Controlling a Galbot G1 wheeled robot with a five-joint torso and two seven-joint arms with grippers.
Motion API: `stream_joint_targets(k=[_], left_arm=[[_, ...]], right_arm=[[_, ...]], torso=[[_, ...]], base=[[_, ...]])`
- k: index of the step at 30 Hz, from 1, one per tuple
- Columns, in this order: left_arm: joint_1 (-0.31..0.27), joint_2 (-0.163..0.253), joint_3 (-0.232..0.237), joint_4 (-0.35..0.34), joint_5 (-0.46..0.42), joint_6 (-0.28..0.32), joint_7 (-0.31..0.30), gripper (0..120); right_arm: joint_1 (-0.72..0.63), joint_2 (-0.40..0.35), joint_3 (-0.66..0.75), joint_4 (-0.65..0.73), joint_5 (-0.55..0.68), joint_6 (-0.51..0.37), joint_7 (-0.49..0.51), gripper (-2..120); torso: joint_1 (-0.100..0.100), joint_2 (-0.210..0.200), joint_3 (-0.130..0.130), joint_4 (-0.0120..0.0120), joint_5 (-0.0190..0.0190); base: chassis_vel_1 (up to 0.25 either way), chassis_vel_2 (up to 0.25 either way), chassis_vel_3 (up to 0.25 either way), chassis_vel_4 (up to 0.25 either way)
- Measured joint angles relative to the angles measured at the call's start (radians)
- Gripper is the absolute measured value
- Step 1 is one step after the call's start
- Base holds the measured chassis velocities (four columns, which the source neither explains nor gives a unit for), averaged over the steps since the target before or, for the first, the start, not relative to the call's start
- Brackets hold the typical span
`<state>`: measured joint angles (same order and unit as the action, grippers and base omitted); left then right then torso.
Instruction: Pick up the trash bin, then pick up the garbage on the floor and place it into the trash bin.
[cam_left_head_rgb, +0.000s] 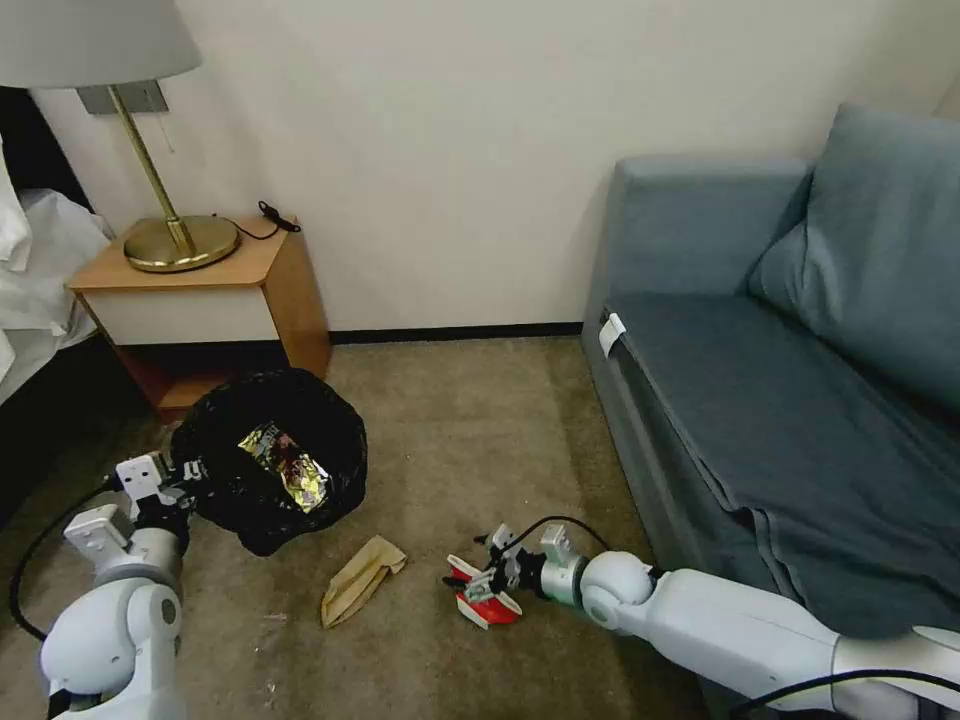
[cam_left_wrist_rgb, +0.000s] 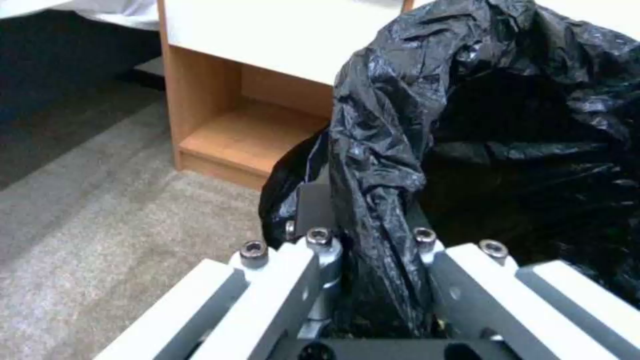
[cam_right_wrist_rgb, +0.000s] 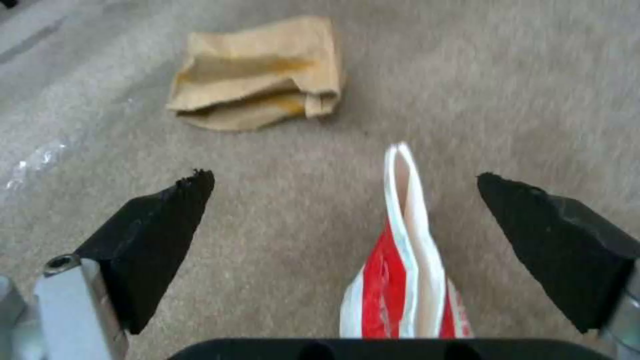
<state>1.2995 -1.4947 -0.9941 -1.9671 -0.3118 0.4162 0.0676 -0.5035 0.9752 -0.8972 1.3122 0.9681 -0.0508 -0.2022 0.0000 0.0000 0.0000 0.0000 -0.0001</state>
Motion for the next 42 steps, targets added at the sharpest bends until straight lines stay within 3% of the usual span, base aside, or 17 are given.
stream_joint_targets(k=[8, 20, 37, 40, 42], left_arm=[[0.004, -0.006, 0.004, 0.013, 0.009, -0.009, 0.002, 4], [0.014, -0.002, -0.001, 0.0, 0.012, -0.009, 0.003, 4], [0.012, -0.006, 0.002, 0.003, 0.023, -0.008, 0.003, 4], [0.013, -0.004, -0.002, 0.003, 0.021, -0.009, 0.003, 4], [0.014, -0.004, -0.005, 0.004, 0.019, -0.01, 0.003, 4]], right_arm=[[-0.02, 0.045, -0.011, -0.118, -0.03, -0.017, -0.058, 100], [-0.041, 0.115, 0.051, -0.289, -0.115, 0.042, -0.139, 100], [-0.057, 0.119, 0.095, -0.372, -0.175, 0.089, -0.193, 100], [-0.062, 0.123, 0.099, -0.384, -0.184, 0.097, -0.202, 99], [-0.064, 0.128, 0.102, -0.396, -0.188, 0.107, -0.211, 91]], torso=[[0.0, 0.0, 0.0, -0.0001, 0.0001], [0.0, 0.0, 0.0, 0.0001, 0.0003], [0.0, 0.0, 0.0, -0.0001, 0.0], [0.0, 0.0, 0.0, -0.0001, 0.0001], [0.0, 0.0, 0.0, -0.0001, 0.0]], base=[[0.0, 0.0, 0.0, 0.0], [0.0, 0.0, 0.0, 0.0], [0.0, 0.0, 0.0, 0.0], [0.0, 0.0, 0.0, 0.0], [0.0, 0.0, 0.0, 0.0]])
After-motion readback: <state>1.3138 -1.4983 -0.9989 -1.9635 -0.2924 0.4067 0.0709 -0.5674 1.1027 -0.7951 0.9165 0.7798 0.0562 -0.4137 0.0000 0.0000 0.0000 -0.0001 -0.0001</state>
